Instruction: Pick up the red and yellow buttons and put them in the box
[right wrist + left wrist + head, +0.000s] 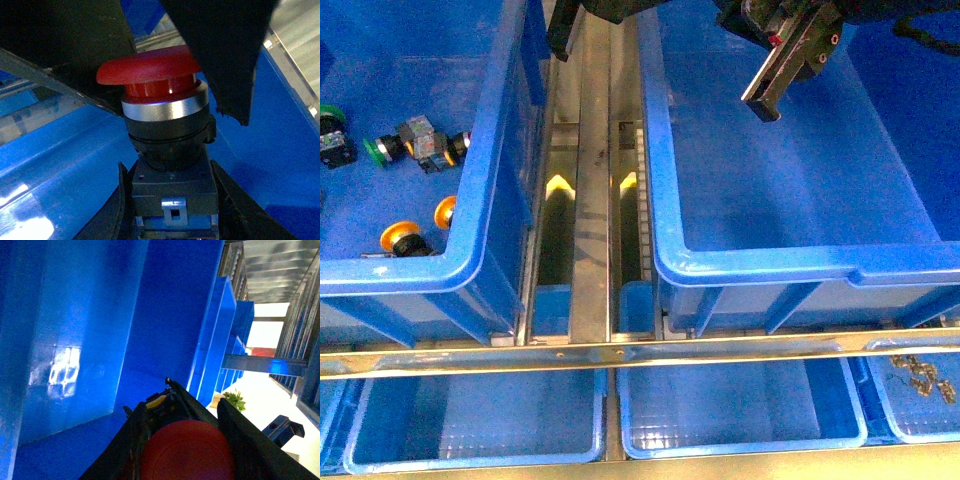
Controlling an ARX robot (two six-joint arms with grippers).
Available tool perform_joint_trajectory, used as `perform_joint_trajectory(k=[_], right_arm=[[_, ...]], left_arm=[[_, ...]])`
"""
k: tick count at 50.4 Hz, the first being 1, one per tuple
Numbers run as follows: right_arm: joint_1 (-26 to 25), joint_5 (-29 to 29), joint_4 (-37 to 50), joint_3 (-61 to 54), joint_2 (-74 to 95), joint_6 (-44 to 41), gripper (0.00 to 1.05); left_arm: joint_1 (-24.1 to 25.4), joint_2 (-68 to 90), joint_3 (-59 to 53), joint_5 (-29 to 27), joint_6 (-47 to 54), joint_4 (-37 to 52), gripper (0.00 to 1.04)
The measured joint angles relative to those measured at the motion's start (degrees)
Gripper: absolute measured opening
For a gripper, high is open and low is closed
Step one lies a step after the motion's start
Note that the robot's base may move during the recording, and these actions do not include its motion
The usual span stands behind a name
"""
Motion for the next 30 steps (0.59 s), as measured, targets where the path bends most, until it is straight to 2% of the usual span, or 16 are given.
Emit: perform_joint_trajectory(k=[1,11,19,30], right_arm=[[-0.02,-0.02,0.00,-0.22,-0.13,0.04,0.28],[-1.66,-0.20,-0.04,-2.32,-1.16,1.77,0.27],[-1.92,-0.20,-0.11,-2.38,-1.46,1.84,0.27],[-1.92,-0.13,-0.11,-2.75,-1.60,1.90,0.27]], left_arm=[[0.00,-0.04,-0.11,0.00,0.04,0.00,0.34],[2.32,-1.64,-3.26,-2.91,5.57,0.57,0.76],[3.80,-1.90,-3.87,-3.39,6.56,0.55,0.98],[4.98,-6.03,-6.43,-5.09,10.03,0.15,0.97]])
